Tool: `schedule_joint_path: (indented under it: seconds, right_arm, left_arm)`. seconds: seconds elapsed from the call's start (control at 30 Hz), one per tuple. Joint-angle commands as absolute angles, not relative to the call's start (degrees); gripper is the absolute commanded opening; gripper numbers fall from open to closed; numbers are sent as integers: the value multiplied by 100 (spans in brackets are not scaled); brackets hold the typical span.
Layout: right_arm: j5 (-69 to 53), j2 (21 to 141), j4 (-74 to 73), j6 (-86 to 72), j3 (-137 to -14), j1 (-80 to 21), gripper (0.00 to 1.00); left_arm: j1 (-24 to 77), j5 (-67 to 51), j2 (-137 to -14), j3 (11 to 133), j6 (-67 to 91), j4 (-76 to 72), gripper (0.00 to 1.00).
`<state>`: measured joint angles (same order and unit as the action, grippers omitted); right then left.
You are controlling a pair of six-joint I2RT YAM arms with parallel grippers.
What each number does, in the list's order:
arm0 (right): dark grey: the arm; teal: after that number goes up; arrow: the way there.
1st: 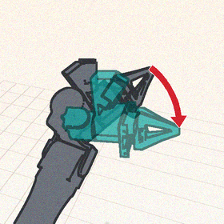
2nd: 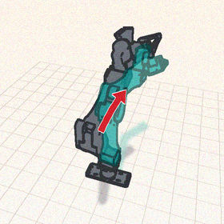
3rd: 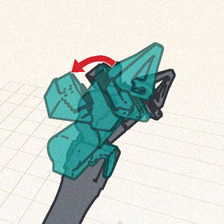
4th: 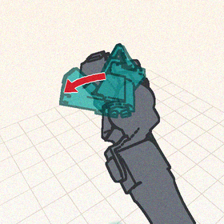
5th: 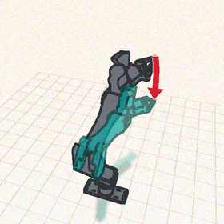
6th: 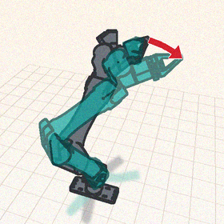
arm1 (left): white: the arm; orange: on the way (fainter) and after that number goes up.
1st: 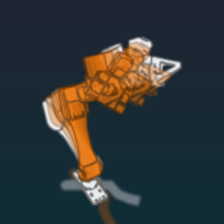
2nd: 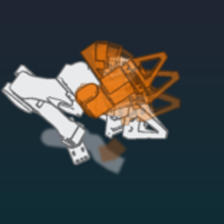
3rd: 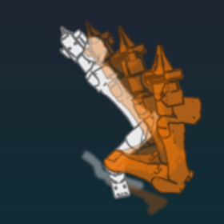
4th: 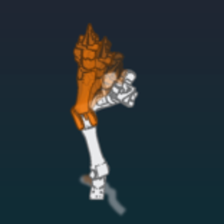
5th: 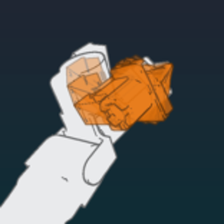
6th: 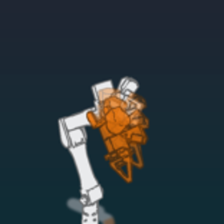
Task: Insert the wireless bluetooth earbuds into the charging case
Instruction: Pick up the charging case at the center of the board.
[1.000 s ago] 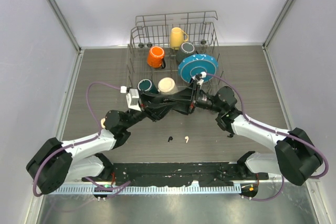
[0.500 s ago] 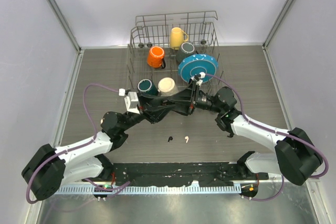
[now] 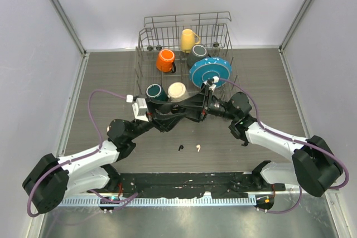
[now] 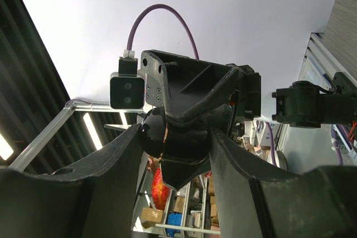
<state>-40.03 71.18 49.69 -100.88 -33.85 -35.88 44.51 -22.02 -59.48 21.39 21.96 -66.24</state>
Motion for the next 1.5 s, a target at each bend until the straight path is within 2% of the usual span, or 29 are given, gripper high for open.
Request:
schedule_joint_path:
  seconds: [0.0,0.17,0.3,0.43,0.67,0.73,0.83,0.87,0.97,1.07,1.47]
  right_arm:
    - [-3779,6979,5379,-10143,-3454,-3542,1]
    - [-3771,6926,5441,-10108,-3454,-3542,1]
    - [-3779,6961,5388,-10099,-3437,-3542,1]
    - [-3788,6987,5353,-10107,-3393,-3542,1]
    - [-3788,6996,5370,-10107,-3392,-3542,1]
    - [-3797,6996,5370,-10107,-3393,-3542,1]
    - [-3806,7022,5344,-10081,-3366,-3542,1]
    - [-3806,7049,5335,-10081,-3358,-3542,1]
    - [-3823,7075,5335,-10072,-3349,-3542,1]
    - [-3823,7084,5335,-10081,-3340,-3542,1]
    - [-3832,7102,5335,-10046,-3340,-3542,1]
  left_arm:
    - [4500,-2171,-6012,2127,2109,-6847,51]
    - [4500,-2048,-6021,2127,2101,-6794,57]
    - [4500,-2048,-6038,2162,2109,-6838,56]
    - [4500,-1995,-6038,2153,2101,-6926,50]
    - [4500,-1916,-6064,2136,2136,-7040,33]
    - [4500,-1907,-6073,2118,2153,-7092,31]
    - [4509,-1925,-6108,2127,2223,-7198,33]
    - [4509,-1925,-6126,2144,2250,-7224,39]
    - [4500,-1986,-6196,2162,2329,-7304,45]
    - [4509,-2057,-6284,2197,2364,-7383,47]
    - [4500,-1951,-6346,2180,2417,-7558,45]
